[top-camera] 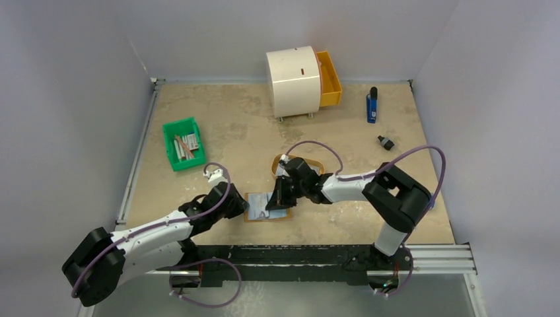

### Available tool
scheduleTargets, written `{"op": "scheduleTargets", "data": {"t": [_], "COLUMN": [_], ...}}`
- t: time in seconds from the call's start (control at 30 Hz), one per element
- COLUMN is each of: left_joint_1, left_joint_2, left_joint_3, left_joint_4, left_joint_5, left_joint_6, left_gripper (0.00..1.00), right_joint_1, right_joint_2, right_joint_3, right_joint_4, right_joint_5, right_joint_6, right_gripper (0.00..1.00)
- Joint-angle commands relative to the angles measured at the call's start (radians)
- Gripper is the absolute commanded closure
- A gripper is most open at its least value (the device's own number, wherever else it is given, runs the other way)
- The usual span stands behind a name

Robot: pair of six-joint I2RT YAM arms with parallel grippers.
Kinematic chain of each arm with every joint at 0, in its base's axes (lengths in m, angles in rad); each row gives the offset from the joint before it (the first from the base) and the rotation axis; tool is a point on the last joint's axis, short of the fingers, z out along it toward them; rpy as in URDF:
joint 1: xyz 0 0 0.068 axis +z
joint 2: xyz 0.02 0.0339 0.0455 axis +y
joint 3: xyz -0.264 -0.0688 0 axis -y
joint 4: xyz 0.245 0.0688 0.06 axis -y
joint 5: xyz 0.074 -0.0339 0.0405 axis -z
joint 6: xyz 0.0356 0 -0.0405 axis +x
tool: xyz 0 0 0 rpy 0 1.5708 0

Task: Put the credit cards into the card holder
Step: Insert the credit card into the card holder.

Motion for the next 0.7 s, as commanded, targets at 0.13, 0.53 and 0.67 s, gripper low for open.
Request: {"op": "scheduleTargets", "data": {"t": [0.13, 0.53, 0.67], "left_joint_1": [0.001, 0.003, 0.003], "left_joint_2": [-0.012, -0.097, -0.105], "left_joint_3": [-0.014, 0.039, 0.038], "left_joint_4": [-0.005, -0.157, -0.174], "left_joint_5": [0.012, -0.068, -0.085], "left_joint_6": [-0.015, 0.014, 0.009], "left_gripper": [0.78, 0.66, 0.65], "right_joint_1": [0.031, 0.034, 0.032], "right_joint_2": [0.037, -0.047, -0.057], "right_joint_3": [0.093, 0.091, 0.093], "right_joint_4": [-0.04, -0.156, -0.176], "right_joint_5": [0.004, 0.032, 0.035], "right_joint_6": [-0.038, -0.062, -0.059], "right_gripper": [1.0, 0.65, 0.62]}}
